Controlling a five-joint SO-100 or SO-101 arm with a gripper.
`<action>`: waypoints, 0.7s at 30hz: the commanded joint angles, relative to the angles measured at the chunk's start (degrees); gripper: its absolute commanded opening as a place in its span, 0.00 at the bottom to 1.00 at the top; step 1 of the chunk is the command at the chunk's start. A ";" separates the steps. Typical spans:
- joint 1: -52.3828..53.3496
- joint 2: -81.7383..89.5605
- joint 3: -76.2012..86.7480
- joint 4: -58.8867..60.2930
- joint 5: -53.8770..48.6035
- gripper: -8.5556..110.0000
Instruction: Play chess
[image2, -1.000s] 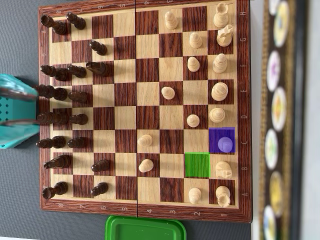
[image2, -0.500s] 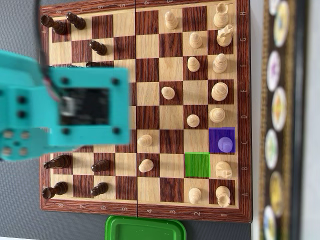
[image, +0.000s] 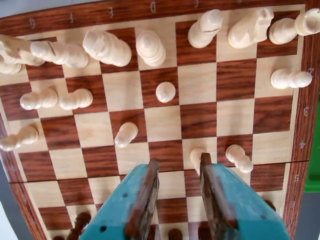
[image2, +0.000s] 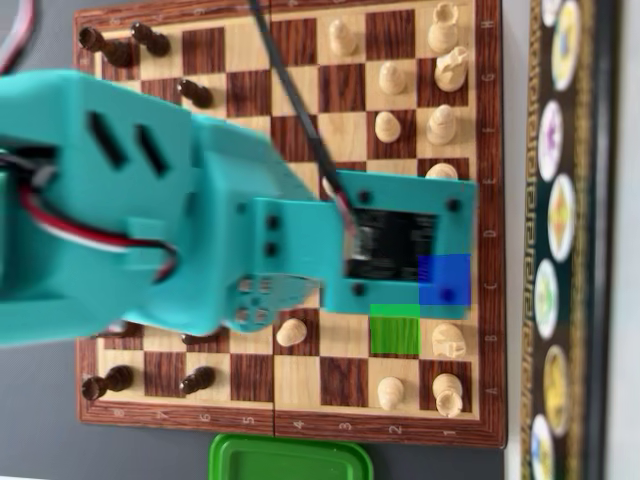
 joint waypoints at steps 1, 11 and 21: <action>1.23 -2.20 -4.92 -1.93 0.09 0.19; 2.72 -15.38 -16.26 -3.43 -0.09 0.19; 3.34 -24.35 -26.46 -3.43 -0.18 0.19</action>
